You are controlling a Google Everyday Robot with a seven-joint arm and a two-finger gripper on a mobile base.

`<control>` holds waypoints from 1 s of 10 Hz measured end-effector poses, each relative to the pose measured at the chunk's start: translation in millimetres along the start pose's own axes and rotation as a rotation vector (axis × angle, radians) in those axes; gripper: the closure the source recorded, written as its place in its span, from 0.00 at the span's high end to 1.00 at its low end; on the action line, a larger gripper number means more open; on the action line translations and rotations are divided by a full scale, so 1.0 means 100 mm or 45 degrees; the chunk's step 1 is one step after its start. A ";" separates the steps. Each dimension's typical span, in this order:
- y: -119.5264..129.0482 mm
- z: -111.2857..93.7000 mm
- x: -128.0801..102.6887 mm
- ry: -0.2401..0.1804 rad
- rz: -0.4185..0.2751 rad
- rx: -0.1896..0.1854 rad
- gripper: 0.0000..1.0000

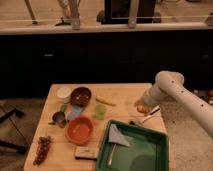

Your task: Place apple in tray

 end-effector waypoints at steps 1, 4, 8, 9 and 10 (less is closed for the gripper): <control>0.00 -0.04 -0.09 -0.003 -0.012 -0.011 0.03; 0.06 -0.16 -0.43 -0.009 -0.039 -0.024 0.03; 0.22 -0.21 -0.79 -0.072 -0.032 0.021 0.03; 0.23 -0.20 -0.84 -0.080 -0.027 0.033 0.03; 0.27 -0.20 -0.88 -0.089 -0.001 0.054 0.03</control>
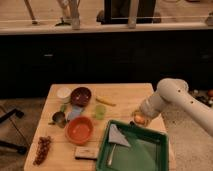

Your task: Place apple in tray

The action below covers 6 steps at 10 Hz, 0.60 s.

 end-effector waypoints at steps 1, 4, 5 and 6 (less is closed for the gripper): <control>0.04 0.01 -0.02 -0.010 0.021 0.013 0.03; 0.16 0.03 -0.07 -0.055 0.097 0.048 0.03; 0.22 0.03 -0.09 -0.072 0.125 0.064 0.03; 0.29 0.04 -0.12 -0.109 0.166 0.091 0.03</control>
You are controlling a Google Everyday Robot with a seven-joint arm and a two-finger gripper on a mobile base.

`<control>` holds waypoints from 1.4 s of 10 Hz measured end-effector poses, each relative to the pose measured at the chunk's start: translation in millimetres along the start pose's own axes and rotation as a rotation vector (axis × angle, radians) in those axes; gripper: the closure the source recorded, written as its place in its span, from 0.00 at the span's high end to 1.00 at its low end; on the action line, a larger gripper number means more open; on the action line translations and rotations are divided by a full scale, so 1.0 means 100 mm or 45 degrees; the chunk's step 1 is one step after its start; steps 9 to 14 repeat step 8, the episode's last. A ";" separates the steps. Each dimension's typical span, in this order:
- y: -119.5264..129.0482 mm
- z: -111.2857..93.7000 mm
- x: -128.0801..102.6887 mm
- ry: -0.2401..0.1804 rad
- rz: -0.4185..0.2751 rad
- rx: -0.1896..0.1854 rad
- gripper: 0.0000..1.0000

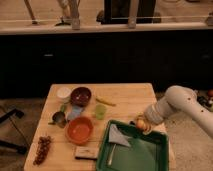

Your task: Place apple in tray

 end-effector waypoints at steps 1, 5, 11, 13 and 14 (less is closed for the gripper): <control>0.06 0.00 -0.01 -0.030 0.025 0.013 0.03; 0.27 0.06 -0.07 -0.145 0.097 0.041 0.03; 0.32 0.21 -0.12 -0.215 0.114 0.027 0.03; 0.32 0.21 -0.12 -0.215 0.114 0.027 0.03; 0.32 0.21 -0.12 -0.215 0.114 0.027 0.03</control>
